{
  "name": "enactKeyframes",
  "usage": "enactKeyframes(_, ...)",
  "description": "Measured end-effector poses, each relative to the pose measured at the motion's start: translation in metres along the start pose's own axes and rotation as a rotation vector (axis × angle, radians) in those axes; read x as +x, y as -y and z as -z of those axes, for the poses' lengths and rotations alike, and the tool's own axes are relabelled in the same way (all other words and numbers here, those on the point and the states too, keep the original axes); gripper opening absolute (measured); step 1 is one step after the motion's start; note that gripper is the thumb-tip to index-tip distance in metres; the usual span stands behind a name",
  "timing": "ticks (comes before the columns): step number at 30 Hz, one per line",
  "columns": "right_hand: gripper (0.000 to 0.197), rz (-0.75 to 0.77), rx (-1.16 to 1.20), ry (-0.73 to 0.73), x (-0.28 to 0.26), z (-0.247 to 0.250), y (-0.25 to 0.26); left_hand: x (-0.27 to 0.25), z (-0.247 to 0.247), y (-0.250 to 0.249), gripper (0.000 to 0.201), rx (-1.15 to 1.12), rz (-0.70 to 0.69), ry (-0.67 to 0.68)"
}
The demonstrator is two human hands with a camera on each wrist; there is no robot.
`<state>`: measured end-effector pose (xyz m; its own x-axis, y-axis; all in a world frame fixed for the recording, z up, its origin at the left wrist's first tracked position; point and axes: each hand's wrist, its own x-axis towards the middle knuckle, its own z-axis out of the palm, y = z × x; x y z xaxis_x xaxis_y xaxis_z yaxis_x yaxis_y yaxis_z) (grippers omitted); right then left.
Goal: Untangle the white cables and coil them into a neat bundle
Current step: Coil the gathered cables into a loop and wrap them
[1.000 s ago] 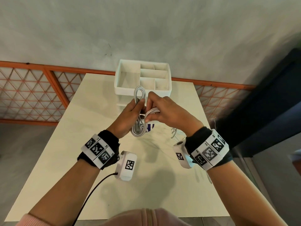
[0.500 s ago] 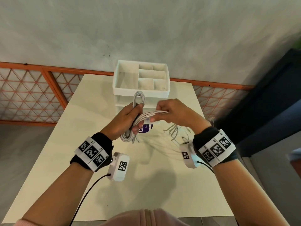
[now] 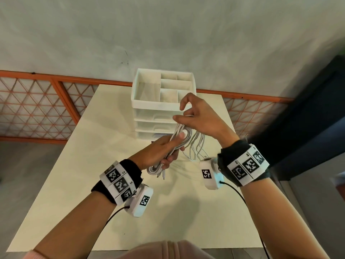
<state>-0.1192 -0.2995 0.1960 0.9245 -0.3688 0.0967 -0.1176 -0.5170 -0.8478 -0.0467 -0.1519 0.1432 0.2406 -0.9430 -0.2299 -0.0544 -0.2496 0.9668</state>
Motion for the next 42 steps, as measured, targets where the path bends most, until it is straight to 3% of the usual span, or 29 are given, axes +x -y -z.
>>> enactKeyframes(2, 0.026, 0.011, -0.049, -0.024, 0.0, -0.001, -0.002, 0.0, -0.002, 0.002, 0.042, 0.044, 0.002, -0.016)
enactKeyframes(6, 0.019, 0.004, -0.167, -0.051, 0.0, -0.004, -0.008, 0.002, -0.001, 0.007, 0.035, 0.02, 0.014, -0.069)
enactKeyframes(13, 0.048, -0.117, 0.116, 0.06, -0.018, -0.006, -0.04, -0.003, 0.018, 0.013, 0.039, -0.105, -0.056, -0.189)
enactKeyframes(21, 0.06, -0.152, 0.308, -0.15, -0.029, -0.05, -0.04, 0.007, 0.01, 0.009, 0.043, -0.158, -0.208, -0.239)
enactKeyframes(28, 0.049, -0.18, 0.475, -0.043, -0.021, -0.054, -0.019, 0.015, 0.01, 0.011, 0.026, -0.135, -0.306, -0.3)
enactKeyframes(35, 0.061, -0.242, 0.518, 0.146, -0.021, -0.053, -0.022, 0.014, 0.018, 0.016, 0.039, -0.133, -0.281, -0.304)
enactKeyframes(39, 0.078, -0.351, 0.511, 0.196, -0.018, -0.064, -0.03, 0.017, 0.022, 0.012, 0.039, -0.157, -0.302, -0.309)
enactKeyframes(42, 0.07, -0.288, 0.385, 0.205, -0.021, -0.064, -0.033, 0.022, 0.032, 0.014, 0.037, -0.21, -0.29, -0.379)
